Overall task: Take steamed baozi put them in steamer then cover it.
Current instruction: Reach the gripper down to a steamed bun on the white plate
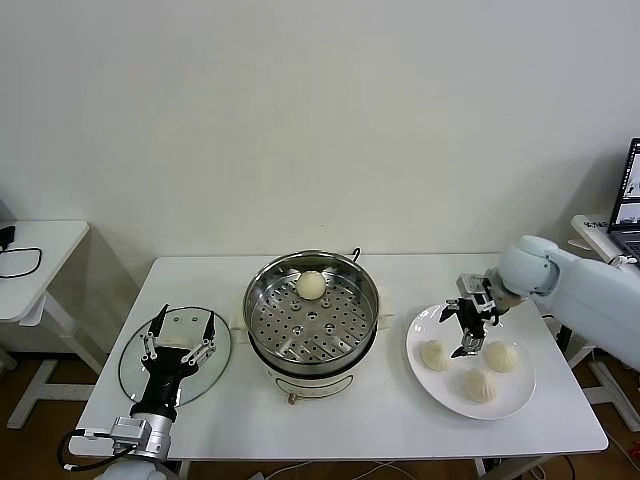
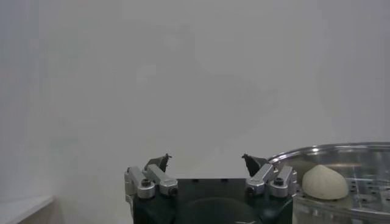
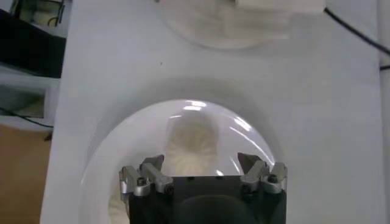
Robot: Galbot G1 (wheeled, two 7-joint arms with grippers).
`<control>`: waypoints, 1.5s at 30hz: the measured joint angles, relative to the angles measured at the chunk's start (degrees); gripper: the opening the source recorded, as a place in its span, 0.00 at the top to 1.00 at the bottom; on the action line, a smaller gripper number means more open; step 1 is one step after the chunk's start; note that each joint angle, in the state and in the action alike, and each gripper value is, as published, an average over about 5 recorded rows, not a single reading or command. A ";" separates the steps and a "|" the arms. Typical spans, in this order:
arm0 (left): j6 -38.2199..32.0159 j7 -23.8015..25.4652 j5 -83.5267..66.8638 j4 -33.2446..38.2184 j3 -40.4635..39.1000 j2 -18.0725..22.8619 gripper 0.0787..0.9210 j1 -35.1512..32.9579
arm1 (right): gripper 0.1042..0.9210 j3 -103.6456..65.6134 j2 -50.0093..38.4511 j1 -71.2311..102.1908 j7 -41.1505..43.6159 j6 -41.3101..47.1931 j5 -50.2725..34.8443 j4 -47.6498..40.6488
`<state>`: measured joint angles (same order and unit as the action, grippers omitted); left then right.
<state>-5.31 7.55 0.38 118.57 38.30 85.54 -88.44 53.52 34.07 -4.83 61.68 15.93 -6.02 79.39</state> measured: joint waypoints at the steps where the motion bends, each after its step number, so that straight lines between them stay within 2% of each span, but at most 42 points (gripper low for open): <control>1: 0.00 0.00 0.01 -0.05 0.06 -0.01 0.12 0.00 | 0.12 -0.50 0.14 0.73 -0.14 0.12 0.27 -0.19; 24: -0.22 -0.03 0.30 -0.99 0.04 -0.18 0.12 0.28 | 0.12 -6.28 2.79 8.45 -2.19 0.73 5.38 -3.50; 27: -0.24 -0.03 0.31 -1.05 -0.02 -0.17 0.12 0.29 | 0.14 -6.45 2.96 8.71 -2.33 0.74 5.55 -3.68; 31: -0.27 -0.03 0.31 -1.19 -0.07 -0.16 0.12 0.34 | 0.24 -6.62 3.21 9.02 -2.42 0.75 5.68 -3.82; 34: -0.29 -0.03 0.33 -1.34 -0.16 -0.14 0.12 0.39 | 0.27 -6.83 3.44 9.34 -2.53 0.75 5.79 -3.91; 45: -0.32 -0.03 0.44 -1.32 -0.34 -0.15 0.12 0.39 | 0.28 -6.69 2.38 8.41 -1.77 0.85 4.70 -3.01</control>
<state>-5.63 7.53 0.81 117.25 37.95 85.40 -88.05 46.83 36.45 3.58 59.91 16.79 -1.31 76.38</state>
